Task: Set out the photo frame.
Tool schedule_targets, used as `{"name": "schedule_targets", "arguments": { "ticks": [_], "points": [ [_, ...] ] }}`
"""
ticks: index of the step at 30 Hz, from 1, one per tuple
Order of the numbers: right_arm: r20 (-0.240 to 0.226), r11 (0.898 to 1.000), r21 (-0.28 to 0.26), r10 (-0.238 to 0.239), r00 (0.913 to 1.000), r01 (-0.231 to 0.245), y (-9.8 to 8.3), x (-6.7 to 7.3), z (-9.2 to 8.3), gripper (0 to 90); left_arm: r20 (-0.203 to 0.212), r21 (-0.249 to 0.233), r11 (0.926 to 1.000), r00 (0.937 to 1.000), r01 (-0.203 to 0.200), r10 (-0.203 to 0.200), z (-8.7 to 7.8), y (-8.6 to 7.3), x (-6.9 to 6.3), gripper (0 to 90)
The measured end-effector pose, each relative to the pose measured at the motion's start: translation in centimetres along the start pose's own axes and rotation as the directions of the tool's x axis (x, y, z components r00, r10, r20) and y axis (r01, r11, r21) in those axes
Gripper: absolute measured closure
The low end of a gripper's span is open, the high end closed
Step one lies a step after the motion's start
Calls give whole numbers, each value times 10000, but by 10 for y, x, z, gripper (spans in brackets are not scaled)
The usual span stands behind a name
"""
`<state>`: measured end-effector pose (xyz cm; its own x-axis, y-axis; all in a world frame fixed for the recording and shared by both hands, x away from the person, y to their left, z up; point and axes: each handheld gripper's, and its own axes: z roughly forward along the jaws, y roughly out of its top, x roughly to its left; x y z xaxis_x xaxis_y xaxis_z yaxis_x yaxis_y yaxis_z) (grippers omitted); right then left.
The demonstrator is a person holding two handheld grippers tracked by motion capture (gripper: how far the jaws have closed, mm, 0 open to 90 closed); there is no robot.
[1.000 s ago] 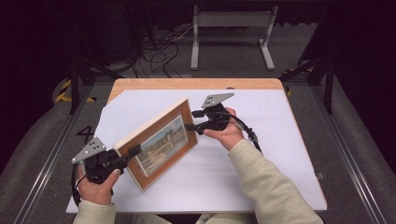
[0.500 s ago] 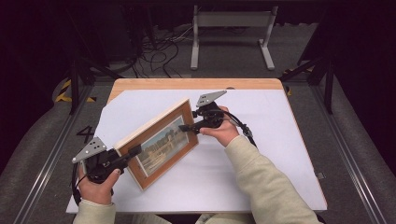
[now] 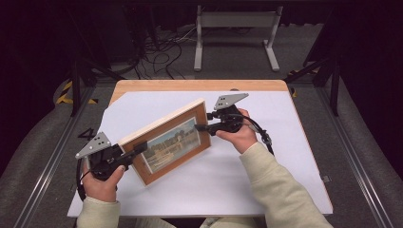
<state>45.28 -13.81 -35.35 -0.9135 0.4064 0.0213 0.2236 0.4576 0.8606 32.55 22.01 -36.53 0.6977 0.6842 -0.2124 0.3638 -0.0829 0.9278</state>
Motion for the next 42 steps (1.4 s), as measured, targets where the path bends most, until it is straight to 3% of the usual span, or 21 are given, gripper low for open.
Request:
{"name": "schedule_targets", "arguments": {
  "ticks": [7,10,18,30,37,42],
  "points": [
    [662,9994,-274,237,9975,-219,-13,8,-29,605,-163,-318,9993,9997,-178,173,11,7,6,648],
    [787,9983,-470,378,9962,-342,-17,11,-39,620,-69,-357,9993,9999,-107,105,16,10,7,622],
    [1285,9956,-712,698,9892,-610,-26,17,-60,631,359,-413,9985,9986,-371,386,36,20,7,595],
    [2489,9894,-759,1390,9585,-1238,-44,26,-87,629,1068,-438,9975,9925,-547,591,72,29,10,554],
    [2751,9879,-544,1546,9489,-1452,-54,32,-92,629,1290,-133,9983,9900,-561,574,89,28,15,517],
    [2899,9845,-497,1756,9408,-1685,-61,30,-94,629,1331,-25,9968,9879,-798,794,97,29,13,515]
  ]
}}
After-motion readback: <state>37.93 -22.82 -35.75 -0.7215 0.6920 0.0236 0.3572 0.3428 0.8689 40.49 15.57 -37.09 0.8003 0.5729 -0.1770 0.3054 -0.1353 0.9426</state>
